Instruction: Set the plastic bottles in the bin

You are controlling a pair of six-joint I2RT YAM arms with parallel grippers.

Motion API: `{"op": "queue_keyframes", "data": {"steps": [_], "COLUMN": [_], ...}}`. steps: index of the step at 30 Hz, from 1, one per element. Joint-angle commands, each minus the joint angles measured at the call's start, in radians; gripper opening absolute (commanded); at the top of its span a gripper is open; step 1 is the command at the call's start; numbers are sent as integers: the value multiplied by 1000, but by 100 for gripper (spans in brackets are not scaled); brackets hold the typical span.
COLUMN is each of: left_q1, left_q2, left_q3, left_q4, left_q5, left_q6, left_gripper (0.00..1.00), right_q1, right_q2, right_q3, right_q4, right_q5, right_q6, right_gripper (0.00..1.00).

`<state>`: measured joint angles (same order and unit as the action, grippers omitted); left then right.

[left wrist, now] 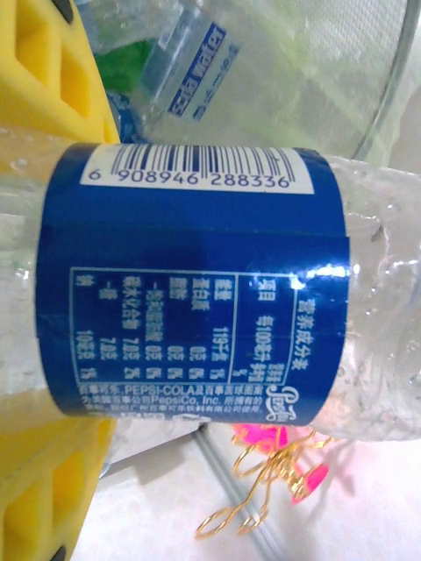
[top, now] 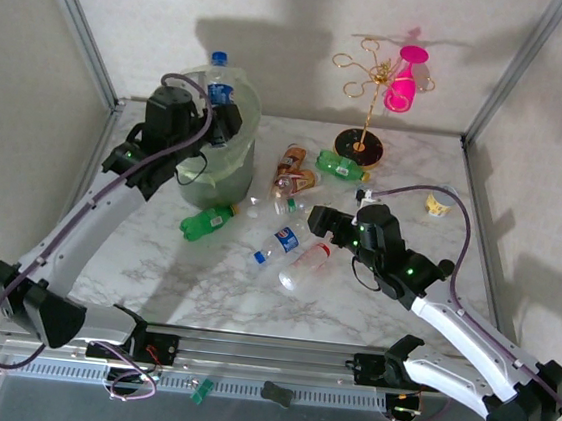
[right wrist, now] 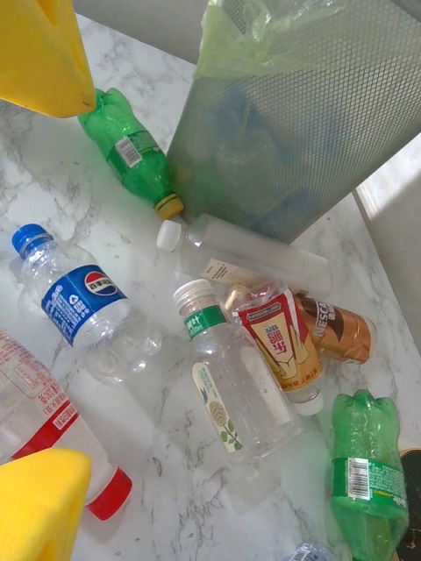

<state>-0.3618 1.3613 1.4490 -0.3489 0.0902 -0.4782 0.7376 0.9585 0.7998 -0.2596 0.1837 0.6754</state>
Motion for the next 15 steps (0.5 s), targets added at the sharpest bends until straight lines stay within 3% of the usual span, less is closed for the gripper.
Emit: {"op": "queue_keyframes", "data": {"steps": [1, 15], "left_q1": [51, 78], "left_q2": [49, 103], "left_q3": [33, 1], "left_q4": [-2, -19], "left_q5": [48, -3], "left_q6": [-63, -162], "left_gripper": [43, 48], "right_q1": [-5, -5], "right_q2": [7, 15], "right_q3": [30, 6], "right_q4": [-12, 2], "right_q5": [17, 31], "right_q6": [-14, -1], "right_gripper": [97, 97]}}
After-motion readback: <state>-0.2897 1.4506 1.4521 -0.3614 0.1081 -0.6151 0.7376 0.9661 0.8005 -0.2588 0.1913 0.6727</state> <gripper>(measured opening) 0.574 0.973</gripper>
